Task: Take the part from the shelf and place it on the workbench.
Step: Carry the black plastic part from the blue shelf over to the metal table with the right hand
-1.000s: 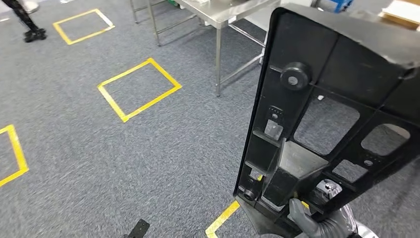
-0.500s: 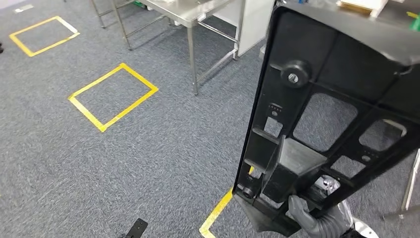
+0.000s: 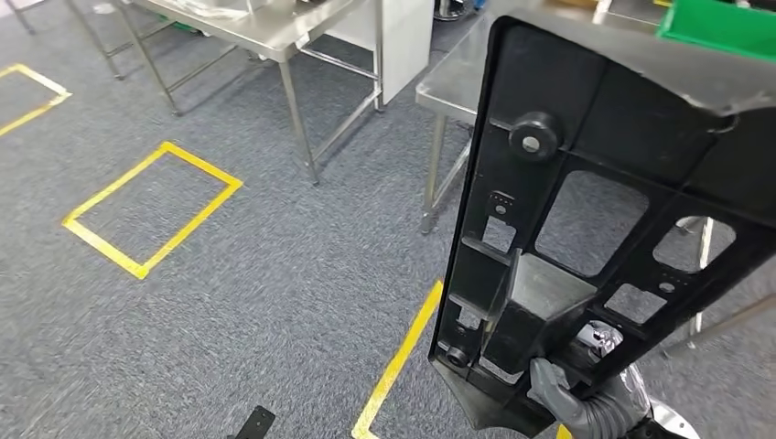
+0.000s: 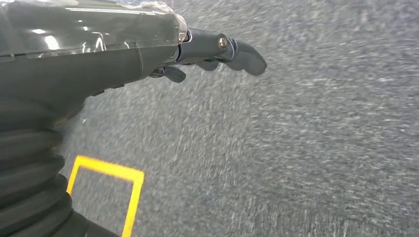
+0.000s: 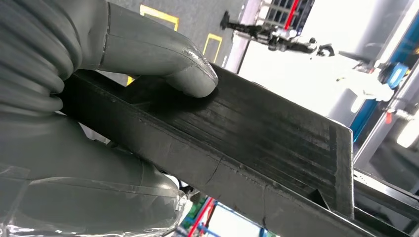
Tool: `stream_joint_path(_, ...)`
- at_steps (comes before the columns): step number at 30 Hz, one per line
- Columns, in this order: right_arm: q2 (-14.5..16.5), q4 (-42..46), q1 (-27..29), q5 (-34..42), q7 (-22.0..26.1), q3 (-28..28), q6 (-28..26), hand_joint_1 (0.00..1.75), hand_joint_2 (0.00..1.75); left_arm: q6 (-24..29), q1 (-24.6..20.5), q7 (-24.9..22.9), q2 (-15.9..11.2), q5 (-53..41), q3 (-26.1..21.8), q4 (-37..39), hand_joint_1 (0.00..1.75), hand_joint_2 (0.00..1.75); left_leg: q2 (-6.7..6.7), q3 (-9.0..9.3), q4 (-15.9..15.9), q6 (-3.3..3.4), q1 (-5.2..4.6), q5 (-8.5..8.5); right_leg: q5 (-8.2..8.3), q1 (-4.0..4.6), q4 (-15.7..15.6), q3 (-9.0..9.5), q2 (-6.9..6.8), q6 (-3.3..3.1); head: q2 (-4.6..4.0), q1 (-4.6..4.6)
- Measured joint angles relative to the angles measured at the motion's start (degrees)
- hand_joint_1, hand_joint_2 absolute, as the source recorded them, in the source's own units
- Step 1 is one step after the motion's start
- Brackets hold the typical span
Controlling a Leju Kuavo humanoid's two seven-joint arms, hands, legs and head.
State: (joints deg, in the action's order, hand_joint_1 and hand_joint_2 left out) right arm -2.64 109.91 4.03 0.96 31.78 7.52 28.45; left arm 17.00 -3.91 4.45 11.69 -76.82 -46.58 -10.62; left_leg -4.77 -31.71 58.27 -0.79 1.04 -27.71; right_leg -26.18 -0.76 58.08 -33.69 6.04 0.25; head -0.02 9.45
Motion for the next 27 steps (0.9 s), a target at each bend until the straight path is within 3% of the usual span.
stream_joint_path(2,-0.06,0.01,0.07,0.10,-0.01,0.00,-0.03,1.75,1.75,0.05,-0.05,0.01,0.02,-0.01,-0.03,0.00,0.00,1.75,0.96,0.01,-0.27,0.63,-0.10,0.25,0.29,-0.15,-0.13,-0.39,1.00,0.83,0.00,0.01)
stream_joint_path(4,-0.24,0.01,0.01,0.24,0.01,0.00,-0.08,1.75,1.75,0.15,-0.16,0.08,0.04,-0.02,-0.07,0.00,0.00,1.75,2.32,0.18,-0.83,1.53,0.06,0.65,-0.75,-0.02,1.36,-1.17,-1.02,1.38,0.00,-0.01)
stream_joint_path(6,-0.39,-0.02,-0.16,0.37,0.01,0.01,-0.13,1.75,1.75,0.19,-0.14,0.15,0.04,-0.07,-0.09,0.00,0.00,1.75,3.83,0.25,-1.16,2.17,0.01,0.81,-4.05,0.04,7.16,-3.92,-4.39,1.75,0.00,-0.02)
stream_joint_path(8,-0.46,-0.13,-0.23,0.43,-0.01,0.02,-0.16,1.75,1.75,0.21,0.04,0.15,0.02,-0.10,-0.11,0.00,0.00,1.75,5.40,0.17,-1.14,2.34,-0.19,0.75,-6.97,-0.14,14.17,-7.33,-5.51,2.08,0.00,-0.02)
stream_joint_path(9,-0.51,-0.19,-0.21,0.44,-0.01,0.02,-0.17,1.75,1.75,0.22,0.08,0.15,0.01,-0.10,-0.13,0.00,0.00,1.75,6.17,0.16,-1.13,2.36,-0.25,0.70,-7.04,-0.20,15.55,-7.97,-5.69,2.16,0.00,-0.01)
stream_joint_path(10,-0.56,-0.24,-0.21,0.44,-0.02,0.02,-0.19,1.75,1.75,0.22,0.06,0.14,0.00,-0.10,-0.13,0.00,0.00,1.75,6.89,0.20,-1.12,2.33,-0.29,0.63,-6.01,-0.22,14.64,-7.42,-5.90,2.17,0.00,-0.01)
stream_joint_path(11,-0.59,-0.27,-0.22,0.44,-0.02,0.02,-0.21,1.75,1.75,0.22,0.00,0.14,0.01,-0.10,-0.13,0.00,0.00,1.75,7.53,0.31,-1.12,2.25,-0.32,0.55,-4.20,-0.20,11.56,-5.68,-6.31,2.08,0.00,-0.01)
stream_joint_path(13,-0.61,-0.28,-0.38,0.47,-0.03,0.02,-0.28,1.75,1.75,0.22,-0.11,0.09,0.02,-0.14,-0.13,0.00,0.00,1.75,8.55,0.62,-1.08,1.92,-0.52,0.28,-1.11,0.14,3.34,-1.15,-8.40,1.61,0.00,-0.01)
stream_joint_path(15,-0.61,-0.27,-0.58,0.55,-0.03,0.02,-0.42,1.75,1.75,0.21,-0.16,-0.04,0.03,-0.18,-0.13,0.00,0.00,1.75,9.38,0.83,-1.05,1.38,-0.78,0.07,-0.31,0.58,-0.52,0.78,-9.54,1.03,0.00,-0.01)
stream_joint_path(17,-0.63,-0.26,-0.63,0.64,-0.02,0.02,-0.56,1.75,1.75,0.20,-0.21,-0.13,0.04,-0.18,-0.14,0.00,0.00,1.75,10.28,1.02,-1.14,0.75,-0.89,-0.02,-0.23,0.73,-0.61,0.55,-8.48,0.53,0.00,-0.01)
stream_joint_path(19,-0.68,-0.26,-0.65,0.70,-0.02,0.02,-0.61,1.75,1.75,0.20,-0.33,-0.15,0.05,-0.16,-0.15,0.00,0.00,1.75,9.44,0.90,-0.29,0.05,-0.74,-0.86,0.04,0.38,-1.00,0.67,-7.40,-0.02,0.00,-0.01)
stream_joint_path(22,-0.69,-0.28,-0.91,0.83,-0.03,0.09,-0.63,1.75,1.75,0.21,-0.38,-0.15,0.03,-0.09,-0.15,0.00,0.00,1.75,5.62,-2.81,7.87,-0.59,-0.46,-5.63,0.31,0.07,-1.32,0.80,-5.96,-0.70,0.00,0.01)
stream_joint_path(24,-0.68,-0.41,-0.91,0.86,-0.04,0.21,-0.72,1.75,1.75,0.21,-0.18,-0.16,0.01,-0.01,-0.15,0.00,0.00,1.75,4.99,-6.29,14.81,-0.68,-0.41,-8.21,0.32,0.14,-1.18,0.70,-4.79,-0.84,0.00,0.01)
stream_joint_path(25,-0.68,-0.49,-0.90,0.86,-0.05,0.25,-0.80,1.75,1.75,0.21,-0.09,-0.16,-0.01,0.01,-0.15,0.00,0.00,1.75,4.98,-7.04,15.99,-0.66,-0.41,-7.95,0.29,0.15,-1.08,0.68,-4.25,-0.86,0.00,0.01)
stream_joint_path(26,-0.68,-0.55,-0.88,0.86,-0.05,0.27,-0.92,1.75,1.75,0.22,-0.05,-0.16,-0.02,0.01,-0.15,0.00,0.00,1.75,4.98,-6.86,15.15,-0.60,-0.40,-6.63,0.24,0.16,-0.96,0.69,-3.71,-0.87,0.00,0.01)
stream_joint_path(27,-0.68,-0.58,-0.87,0.86,-0.03,0.29,-1.09,1.75,1.75,0.22,-0.07,-0.16,-0.03,0.01,-0.15,0.00,0.00,1.75,4.94,-5.56,12.01,-0.50,-0.38,-4.42,0.14,0.14,-0.83,0.75,-3.27,-0.82,0.00,0.01)
